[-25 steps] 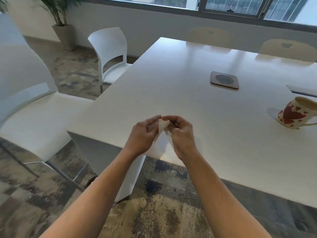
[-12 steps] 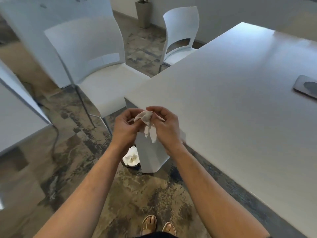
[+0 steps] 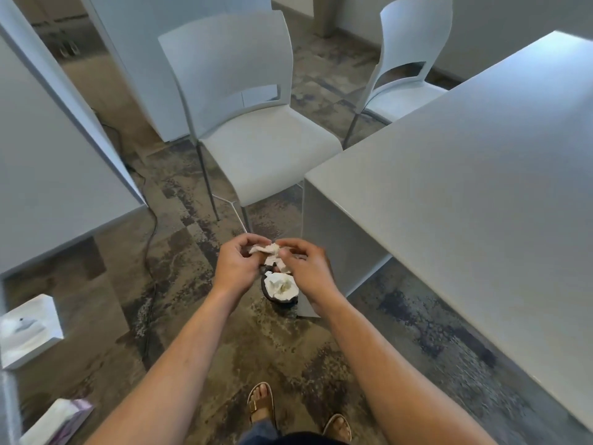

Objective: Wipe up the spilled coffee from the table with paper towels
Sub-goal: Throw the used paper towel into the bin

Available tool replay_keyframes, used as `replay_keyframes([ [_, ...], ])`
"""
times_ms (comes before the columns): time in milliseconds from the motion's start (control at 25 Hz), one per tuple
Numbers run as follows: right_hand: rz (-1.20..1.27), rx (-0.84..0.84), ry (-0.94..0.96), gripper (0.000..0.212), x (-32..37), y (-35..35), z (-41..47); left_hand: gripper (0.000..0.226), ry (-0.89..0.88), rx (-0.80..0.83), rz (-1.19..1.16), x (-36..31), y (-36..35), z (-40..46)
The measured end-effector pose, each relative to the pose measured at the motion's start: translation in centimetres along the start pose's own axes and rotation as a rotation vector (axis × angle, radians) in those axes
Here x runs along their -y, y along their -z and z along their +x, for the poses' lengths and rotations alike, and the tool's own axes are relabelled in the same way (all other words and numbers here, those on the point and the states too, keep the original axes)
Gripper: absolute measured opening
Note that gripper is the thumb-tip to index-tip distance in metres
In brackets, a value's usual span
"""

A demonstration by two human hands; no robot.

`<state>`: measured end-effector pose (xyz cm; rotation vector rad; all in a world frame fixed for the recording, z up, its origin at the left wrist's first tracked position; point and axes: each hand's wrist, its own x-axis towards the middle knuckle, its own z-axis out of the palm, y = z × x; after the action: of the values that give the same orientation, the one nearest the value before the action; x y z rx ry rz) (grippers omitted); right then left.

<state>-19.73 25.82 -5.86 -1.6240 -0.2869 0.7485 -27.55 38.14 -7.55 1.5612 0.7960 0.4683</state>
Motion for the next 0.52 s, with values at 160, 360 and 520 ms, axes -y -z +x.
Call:
replay_keyframes([
  [160, 0.002, -0.131, -0.124, 0.024, -3.7, -3.4, 3.0, 0.034, 0.112, 0.141, 0.057, 4.0, 2.3, 3.2],
  [360, -0.046, -0.192, -0.228, 0.029, -9.8, -5.5, 6.4, 0.024, 0.208, 0.204, 0.132, 10.3, 3.5, 6.9],
  [520, -0.088, -0.172, -0.294, 0.037, -14.3, -6.1, 9.7, 0.021, 0.248, 0.188, 0.176, 15.0, 2.7, 9.6],
])
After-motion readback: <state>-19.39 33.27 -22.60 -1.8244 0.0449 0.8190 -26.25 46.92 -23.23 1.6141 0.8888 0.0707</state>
